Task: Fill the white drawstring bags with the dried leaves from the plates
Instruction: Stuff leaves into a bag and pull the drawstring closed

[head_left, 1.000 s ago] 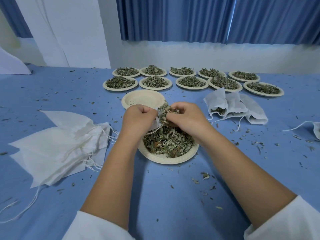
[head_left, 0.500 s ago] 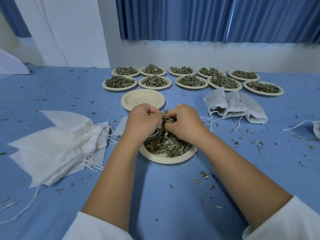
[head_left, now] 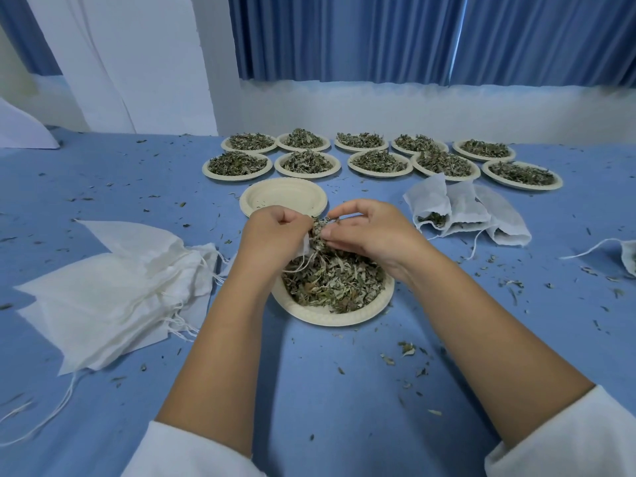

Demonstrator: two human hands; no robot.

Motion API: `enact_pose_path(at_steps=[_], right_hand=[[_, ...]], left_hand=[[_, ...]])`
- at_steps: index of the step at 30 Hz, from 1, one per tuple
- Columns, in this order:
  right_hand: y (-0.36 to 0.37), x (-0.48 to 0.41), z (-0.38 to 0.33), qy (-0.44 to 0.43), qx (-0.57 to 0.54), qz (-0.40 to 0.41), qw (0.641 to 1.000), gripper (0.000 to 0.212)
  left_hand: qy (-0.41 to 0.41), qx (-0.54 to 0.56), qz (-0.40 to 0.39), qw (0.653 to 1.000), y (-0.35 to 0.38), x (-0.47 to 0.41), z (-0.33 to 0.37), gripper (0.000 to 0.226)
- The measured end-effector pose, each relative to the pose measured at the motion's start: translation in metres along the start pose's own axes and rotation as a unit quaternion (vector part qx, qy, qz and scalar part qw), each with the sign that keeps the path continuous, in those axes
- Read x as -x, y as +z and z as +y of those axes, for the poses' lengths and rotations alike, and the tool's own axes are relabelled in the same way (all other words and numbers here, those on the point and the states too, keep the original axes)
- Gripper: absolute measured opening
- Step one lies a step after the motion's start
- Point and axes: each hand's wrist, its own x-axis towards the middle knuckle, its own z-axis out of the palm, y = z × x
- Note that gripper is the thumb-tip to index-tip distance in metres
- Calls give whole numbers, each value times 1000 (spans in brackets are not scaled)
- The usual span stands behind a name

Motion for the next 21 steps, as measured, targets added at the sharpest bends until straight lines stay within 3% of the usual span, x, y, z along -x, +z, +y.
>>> enact_pose_path(at_steps=[5,9,12,16,19,21], right_hand=[[1,-7,5,40,16,9,999,41],[1,-6,5,94,-72,-91,989,18],[3,-6,5,86,-91,-79,989,11],[3,-6,7,65,-13,-11,998,3],[4,-8,11,41,95,45,994,13],[5,-9,14,19,179,74,981,8]], left_hand=[[-43,89,-58,993,-4,4,7,18],[-72,143,-74,984,-8,2,8,9],[-61,131,-65,987,-8,2,7,10],[24,25,-19,999,-3,3,6,11],[61,3,-46,997,1,5,6,7],[86,-29,-76,993,4,7,6,6]])
